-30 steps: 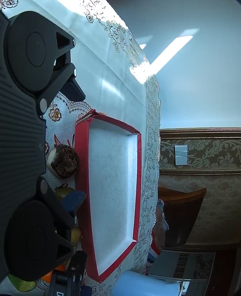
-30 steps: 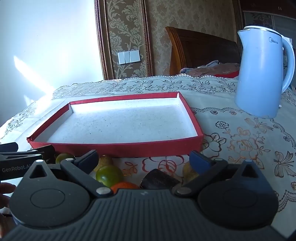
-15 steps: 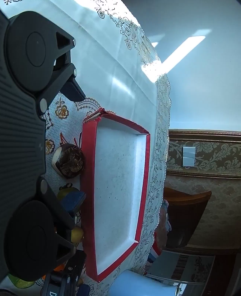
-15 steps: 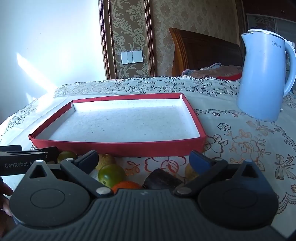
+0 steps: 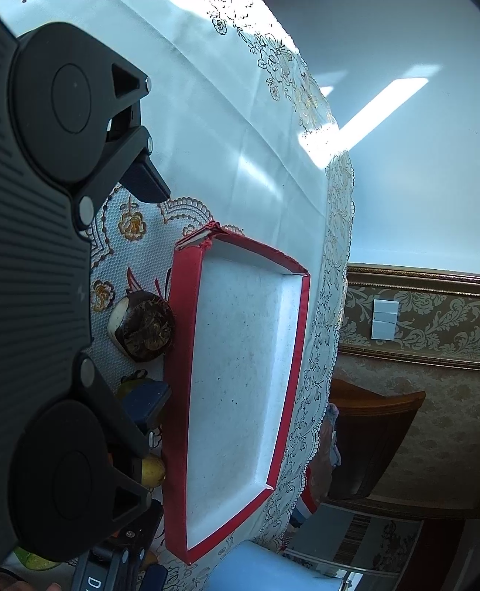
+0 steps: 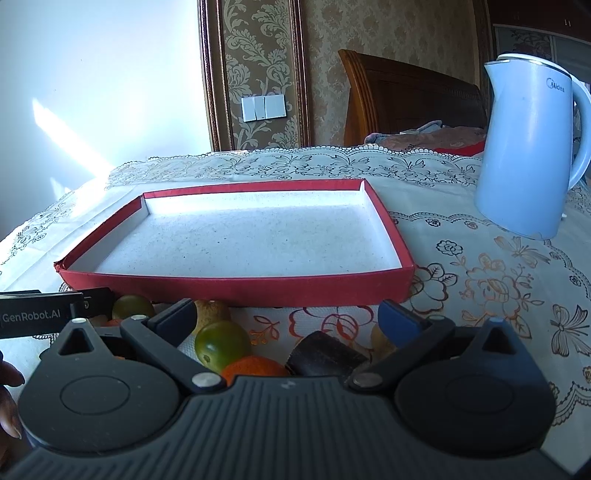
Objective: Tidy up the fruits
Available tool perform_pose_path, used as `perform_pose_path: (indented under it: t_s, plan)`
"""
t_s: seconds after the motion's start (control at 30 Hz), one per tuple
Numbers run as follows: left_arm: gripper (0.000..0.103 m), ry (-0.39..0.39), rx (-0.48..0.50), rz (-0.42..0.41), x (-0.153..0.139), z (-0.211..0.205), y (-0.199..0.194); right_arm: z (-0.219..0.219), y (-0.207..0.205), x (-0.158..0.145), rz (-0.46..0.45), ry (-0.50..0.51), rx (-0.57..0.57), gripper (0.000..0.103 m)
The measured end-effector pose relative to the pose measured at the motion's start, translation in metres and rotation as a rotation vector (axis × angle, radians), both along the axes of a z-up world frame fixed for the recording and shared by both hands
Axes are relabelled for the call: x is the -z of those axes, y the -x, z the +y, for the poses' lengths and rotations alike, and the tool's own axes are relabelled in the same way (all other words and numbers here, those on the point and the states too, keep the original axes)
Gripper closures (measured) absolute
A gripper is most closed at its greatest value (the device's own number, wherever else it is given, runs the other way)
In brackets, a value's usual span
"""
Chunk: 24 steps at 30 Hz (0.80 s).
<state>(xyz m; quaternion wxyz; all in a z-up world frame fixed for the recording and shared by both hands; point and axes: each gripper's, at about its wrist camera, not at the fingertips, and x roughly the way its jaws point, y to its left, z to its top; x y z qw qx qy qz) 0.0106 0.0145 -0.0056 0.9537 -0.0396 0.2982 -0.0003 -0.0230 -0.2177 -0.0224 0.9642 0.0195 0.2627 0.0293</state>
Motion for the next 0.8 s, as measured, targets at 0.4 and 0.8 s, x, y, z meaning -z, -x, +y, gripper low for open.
perform_pose_path:
  t_s: [0.4,0.8]
  plan:
    - [0.000,0.004,-0.005,0.018,0.002,0.001,-0.001,-0.002,-0.001,0.000,0.001,-0.011,0.012,0.000]
    - [0.000,0.016,-0.004,0.008,0.001,0.004,0.004,-0.023,0.011,-0.007,-0.023,-0.041,0.050,0.000]
